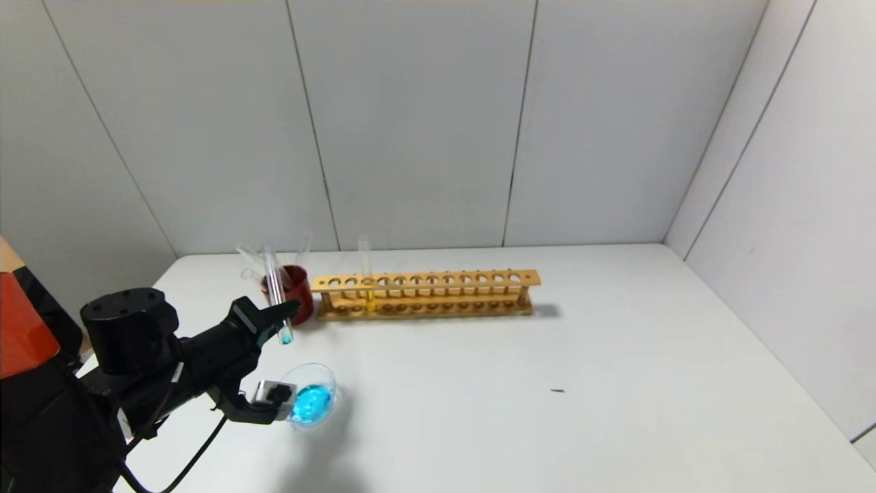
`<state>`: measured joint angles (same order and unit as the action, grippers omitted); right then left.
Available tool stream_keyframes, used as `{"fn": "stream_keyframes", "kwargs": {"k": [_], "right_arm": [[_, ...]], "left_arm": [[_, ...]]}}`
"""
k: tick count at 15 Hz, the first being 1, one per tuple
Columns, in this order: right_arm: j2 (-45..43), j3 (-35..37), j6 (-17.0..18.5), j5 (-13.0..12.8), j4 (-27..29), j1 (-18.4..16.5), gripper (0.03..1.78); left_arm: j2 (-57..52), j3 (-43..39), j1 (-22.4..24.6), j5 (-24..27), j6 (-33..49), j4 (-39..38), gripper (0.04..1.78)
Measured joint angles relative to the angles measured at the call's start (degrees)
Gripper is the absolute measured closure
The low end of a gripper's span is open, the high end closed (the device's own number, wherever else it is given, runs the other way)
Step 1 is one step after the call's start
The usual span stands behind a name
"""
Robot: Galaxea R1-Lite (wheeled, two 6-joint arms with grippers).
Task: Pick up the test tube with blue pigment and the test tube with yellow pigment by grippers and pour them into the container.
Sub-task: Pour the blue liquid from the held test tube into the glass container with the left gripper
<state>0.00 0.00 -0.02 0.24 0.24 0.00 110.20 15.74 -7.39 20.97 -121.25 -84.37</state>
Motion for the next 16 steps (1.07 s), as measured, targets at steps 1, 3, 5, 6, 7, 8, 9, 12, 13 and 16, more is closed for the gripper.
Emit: {"fn": "stream_keyframes", "kwargs": {"k": [1, 3, 5, 6, 7, 8, 9, 12, 13, 16], "right_arm": [[0.0, 0.0, 0.0, 0.0, 0.0, 0.0, 0.06], [0.0, 0.0, 0.0, 0.0, 0.0, 0.0, 0.06], [0.0, 0.0, 0.0, 0.0, 0.0, 0.0, 0.06], [0.0, 0.0, 0.0, 0.0, 0.0, 0.0, 0.06], [0.0, 0.0, 0.0, 0.0, 0.0, 0.0, 0.06], [0.0, 0.0, 0.0, 0.0, 0.0, 0.0, 0.06], [0.0, 0.0, 0.0, 0.0, 0.0, 0.0, 0.06], [0.0, 0.0, 0.0, 0.0, 0.0, 0.0, 0.06], [0.0, 0.0, 0.0, 0.0, 0.0, 0.0, 0.06], [0.0, 0.0, 0.0, 0.0, 0.0, 0.0, 0.06]], "left_arm": [[0.4, -0.4, -0.1, 0.0, -0.1, -1.4, 1.49], [1.1, -1.6, -0.1, 0.0, -0.2, -2.7, 1.49], [1.5, -2.2, -0.2, 0.0, -0.3, -2.8, 1.49], [1.5, -2.4, -0.2, 0.0, -0.2, -2.8, 1.49], [1.5, -2.5, -0.2, 0.0, -0.2, -2.8, 1.49], [1.5, -2.6, -0.2, 0.0, -0.3, -2.8, 1.49], [1.5, -2.7, -0.2, 0.0, -0.3, -2.8, 1.49], [1.4, -2.7, -0.2, -0.2, -0.2, -2.8, 1.49], [1.3, -2.8, -0.2, -0.4, -0.2, -2.8, 1.49], [0.1, -3.5, -0.7, -2.1, 1.4, -2.8, 1.49]]}}
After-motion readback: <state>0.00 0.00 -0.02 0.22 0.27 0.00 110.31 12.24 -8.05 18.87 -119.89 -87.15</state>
